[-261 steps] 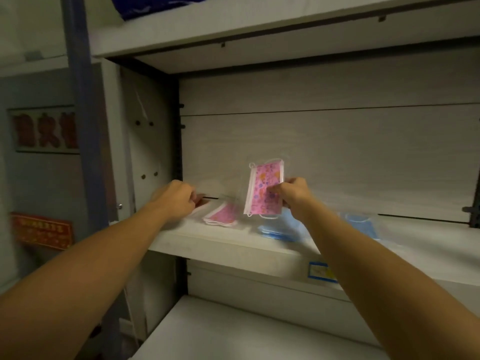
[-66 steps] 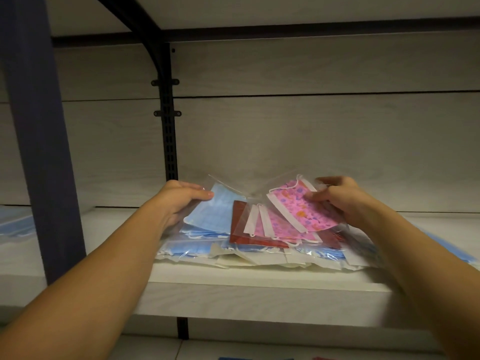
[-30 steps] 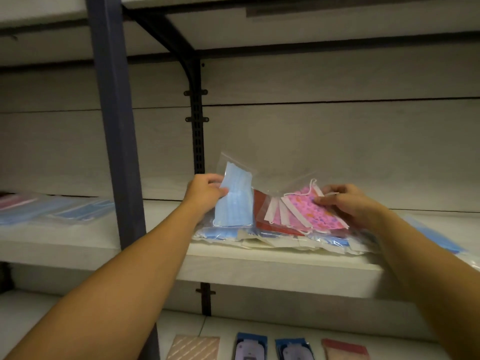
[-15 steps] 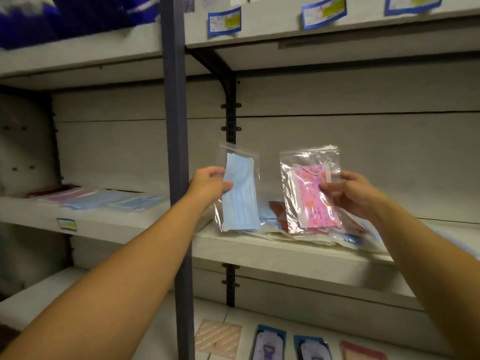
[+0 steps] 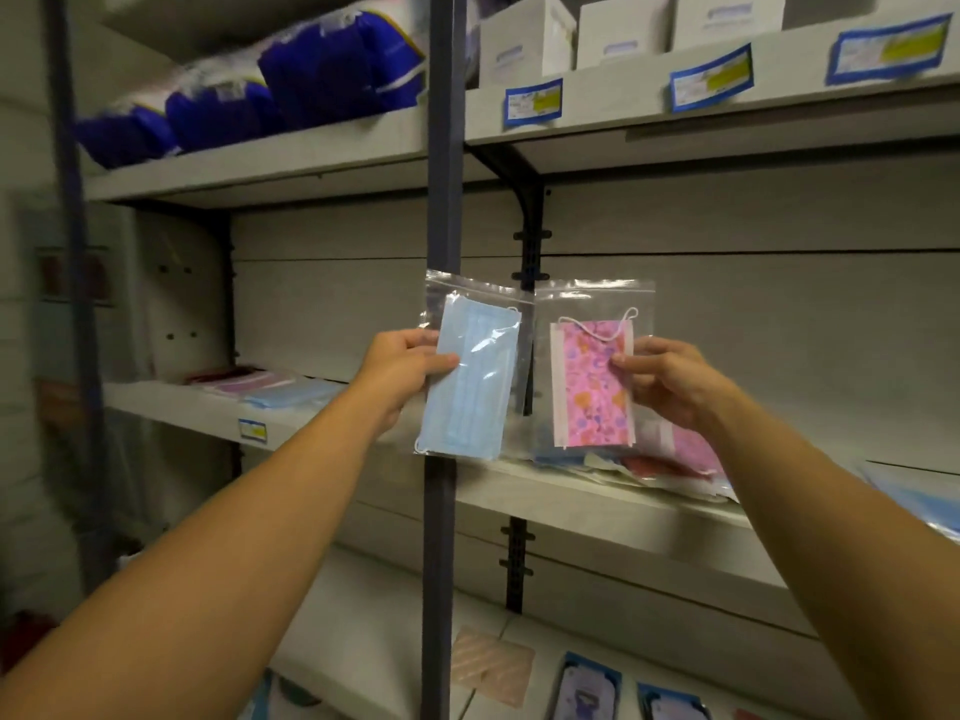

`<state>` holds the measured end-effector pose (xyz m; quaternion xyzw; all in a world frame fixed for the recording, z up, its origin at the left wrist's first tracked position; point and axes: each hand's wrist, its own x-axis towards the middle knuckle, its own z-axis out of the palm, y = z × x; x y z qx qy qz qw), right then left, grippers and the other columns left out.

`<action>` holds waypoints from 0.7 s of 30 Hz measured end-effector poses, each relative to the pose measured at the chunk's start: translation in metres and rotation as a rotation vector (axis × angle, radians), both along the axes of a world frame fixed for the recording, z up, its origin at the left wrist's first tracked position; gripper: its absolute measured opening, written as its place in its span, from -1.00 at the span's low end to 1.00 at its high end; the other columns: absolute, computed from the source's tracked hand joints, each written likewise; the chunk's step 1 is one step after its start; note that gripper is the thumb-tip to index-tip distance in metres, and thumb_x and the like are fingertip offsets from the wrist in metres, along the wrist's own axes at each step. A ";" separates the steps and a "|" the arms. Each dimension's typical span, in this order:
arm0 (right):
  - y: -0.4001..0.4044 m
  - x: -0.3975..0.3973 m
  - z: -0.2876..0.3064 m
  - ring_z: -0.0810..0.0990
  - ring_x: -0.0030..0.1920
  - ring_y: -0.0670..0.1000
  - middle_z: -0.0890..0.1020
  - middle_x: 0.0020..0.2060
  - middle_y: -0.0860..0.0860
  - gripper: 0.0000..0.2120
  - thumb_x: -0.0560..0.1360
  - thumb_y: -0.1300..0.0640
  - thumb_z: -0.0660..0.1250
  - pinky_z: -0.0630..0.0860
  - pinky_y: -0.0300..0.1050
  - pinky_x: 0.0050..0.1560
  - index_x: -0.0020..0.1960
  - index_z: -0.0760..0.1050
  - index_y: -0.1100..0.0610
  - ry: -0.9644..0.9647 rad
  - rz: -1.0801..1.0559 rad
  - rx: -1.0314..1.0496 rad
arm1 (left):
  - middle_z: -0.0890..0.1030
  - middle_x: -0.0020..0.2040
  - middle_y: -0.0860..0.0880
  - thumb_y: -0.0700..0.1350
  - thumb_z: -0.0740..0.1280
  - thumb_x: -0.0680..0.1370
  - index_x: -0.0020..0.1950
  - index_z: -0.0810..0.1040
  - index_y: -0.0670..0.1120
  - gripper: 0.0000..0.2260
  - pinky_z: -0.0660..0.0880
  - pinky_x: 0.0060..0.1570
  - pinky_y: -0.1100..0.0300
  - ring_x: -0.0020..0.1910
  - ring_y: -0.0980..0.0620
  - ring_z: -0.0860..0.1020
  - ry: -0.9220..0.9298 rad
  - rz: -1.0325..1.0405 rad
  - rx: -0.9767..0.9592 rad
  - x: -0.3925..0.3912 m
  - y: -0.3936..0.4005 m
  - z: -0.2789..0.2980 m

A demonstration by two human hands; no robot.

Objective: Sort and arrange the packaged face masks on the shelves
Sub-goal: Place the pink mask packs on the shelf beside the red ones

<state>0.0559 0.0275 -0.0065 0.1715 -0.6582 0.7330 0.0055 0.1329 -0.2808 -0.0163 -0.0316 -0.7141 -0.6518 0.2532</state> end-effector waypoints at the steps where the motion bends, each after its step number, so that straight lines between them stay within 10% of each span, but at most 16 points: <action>1: -0.008 0.003 0.000 0.73 -0.06 0.15 0.70 -0.05 0.19 -0.67 0.44 0.40 0.44 0.68 -0.04 -0.14 0.19 0.54 0.36 0.001 0.010 0.003 | 0.73 -0.05 -0.06 -0.32 0.48 0.49 0.02 0.64 -0.14 -0.84 0.64 -0.01 0.06 0.01 -0.09 0.70 -0.001 0.011 -0.001 0.004 -0.010 -0.001; 11: -0.097 0.042 0.021 0.70 -0.30 0.03 0.68 -0.15 0.16 -0.71 0.46 0.43 0.43 0.63 -0.12 -0.31 0.17 0.56 0.32 0.093 0.008 0.020 | 0.68 0.06 -0.15 -0.35 0.48 0.48 0.12 0.59 -0.16 -0.74 0.65 -0.09 0.07 -0.02 -0.09 0.69 -0.024 0.118 0.100 0.047 -0.123 -0.004; 15: -0.139 0.053 0.020 0.72 -0.18 0.10 0.70 -0.10 0.18 -0.78 0.43 0.40 0.47 0.68 0.05 -0.04 0.06 0.60 0.27 0.099 -0.016 0.048 | 0.67 0.02 -0.11 -0.36 0.45 0.50 0.21 0.55 -0.18 -0.70 0.66 -0.16 0.14 -0.08 -0.04 0.68 -0.015 0.126 0.141 0.059 -0.164 -0.001; 21: -0.197 0.079 0.011 0.70 -0.32 -0.03 0.69 -0.16 0.10 -0.77 0.45 0.36 0.48 0.57 -0.20 -0.38 0.09 0.59 0.26 0.137 -0.062 0.043 | 0.63 -0.01 -0.03 -0.33 0.45 0.51 0.13 0.55 -0.10 -0.75 0.61 -0.17 0.14 -0.08 0.02 0.64 -0.003 0.128 0.156 0.072 -0.229 -0.002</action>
